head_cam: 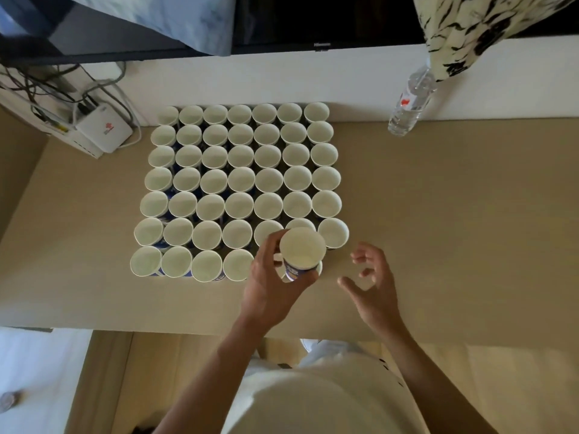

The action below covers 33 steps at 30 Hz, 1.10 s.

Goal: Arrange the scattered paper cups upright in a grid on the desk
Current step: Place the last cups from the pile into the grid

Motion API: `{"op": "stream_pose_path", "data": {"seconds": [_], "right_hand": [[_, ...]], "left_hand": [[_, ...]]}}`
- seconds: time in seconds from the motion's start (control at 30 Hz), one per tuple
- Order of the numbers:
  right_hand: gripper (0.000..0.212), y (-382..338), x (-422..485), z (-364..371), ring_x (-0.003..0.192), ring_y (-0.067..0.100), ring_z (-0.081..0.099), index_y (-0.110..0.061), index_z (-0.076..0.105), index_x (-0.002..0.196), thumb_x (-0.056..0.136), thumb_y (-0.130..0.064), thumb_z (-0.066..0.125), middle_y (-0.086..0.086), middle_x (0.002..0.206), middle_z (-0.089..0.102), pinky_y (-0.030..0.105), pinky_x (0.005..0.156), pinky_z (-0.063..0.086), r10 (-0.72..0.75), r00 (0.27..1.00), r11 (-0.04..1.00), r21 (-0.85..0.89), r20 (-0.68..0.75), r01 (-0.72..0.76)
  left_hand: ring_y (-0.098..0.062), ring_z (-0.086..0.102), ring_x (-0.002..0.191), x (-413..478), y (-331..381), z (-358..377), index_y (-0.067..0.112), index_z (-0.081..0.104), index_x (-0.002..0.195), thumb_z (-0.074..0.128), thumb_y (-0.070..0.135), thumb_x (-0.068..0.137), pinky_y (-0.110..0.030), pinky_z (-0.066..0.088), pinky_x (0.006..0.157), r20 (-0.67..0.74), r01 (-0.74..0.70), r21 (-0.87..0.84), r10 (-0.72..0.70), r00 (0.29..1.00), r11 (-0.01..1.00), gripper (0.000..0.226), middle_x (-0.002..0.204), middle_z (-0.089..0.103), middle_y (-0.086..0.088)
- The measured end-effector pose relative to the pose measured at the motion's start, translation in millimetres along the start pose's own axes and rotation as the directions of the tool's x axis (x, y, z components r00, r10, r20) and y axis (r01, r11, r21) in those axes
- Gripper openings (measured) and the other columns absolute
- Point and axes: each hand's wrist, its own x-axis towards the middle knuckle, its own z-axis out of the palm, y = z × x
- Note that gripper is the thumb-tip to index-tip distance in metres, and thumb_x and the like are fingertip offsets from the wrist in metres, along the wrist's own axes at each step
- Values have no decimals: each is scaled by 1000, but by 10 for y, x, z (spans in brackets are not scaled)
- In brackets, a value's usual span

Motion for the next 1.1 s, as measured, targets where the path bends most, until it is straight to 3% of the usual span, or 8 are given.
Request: {"op": "stream_pose_path", "data": {"seconds": [0.13,0.33,0.43,0.57,0.67,0.8,0.97,1.1], "right_hand": [[75,-371,85,-130,117,10,57,-27,50,134,66,-35,81,-18,124,62,19,94,41,-61,954,998,1,293,64],[69,-349,111,-250,107,16,61,-30,55,127,66,-34,86,-13,118,66,41,92,49,-75,969,997,23,235,72],[67,-209,86,-292,106,17,61,-31,54,126,68,-37,86,-14,117,65,37,90,49,-43,978,999,23,204,39],[66,167,73,-302,108,14,61,-28,52,127,73,-15,87,-13,119,64,31,91,49,29,988,1000,-16,154,-27],[67,474,97,-236,106,13,61,-31,51,125,72,-13,86,-13,118,63,33,90,51,76,987,992,-110,142,-60],[69,748,131,-113,107,15,59,-26,50,127,68,-15,84,-9,119,61,30,92,48,96,985,981,-183,146,-69],[70,904,196,-6,109,17,56,-22,51,128,68,-11,84,-4,121,60,28,96,44,96,984,977,-204,149,-64],[68,965,227,58,108,16,58,-20,54,127,67,-8,83,-1,120,60,17,93,45,70,986,981,-191,150,-40]], "left_hand": [[1,59,95,46,135,260,23,57,122,89,20,68,-23,53,76,103,-41,47,36,994,998,63,103,64,22],[8,57,102,31,202,459,32,50,126,86,18,72,-15,53,79,243,-69,60,52,969,996,67,110,61,27],[9,54,112,16,169,461,28,46,134,88,23,72,-12,49,84,244,-40,48,27,970,998,75,122,58,23],[-4,57,116,-23,61,403,26,47,137,89,27,70,-24,52,86,115,21,16,-23,993,1000,80,129,59,14],[-1,57,115,-74,14,374,25,47,137,89,28,71,-24,50,85,71,69,-6,-68,995,998,78,129,59,12],[-3,59,113,-122,-17,357,28,49,134,79,56,59,-25,54,85,44,111,-29,-110,993,993,85,126,62,11],[-10,62,110,-115,-80,363,23,54,129,89,32,68,-28,56,83,9,148,-49,-147,989,988,71,120,64,4],[-9,62,109,-147,-110,397,24,55,128,85,36,64,-29,56,85,6,159,-63,-159,987,985,71,119,64,7]]}}
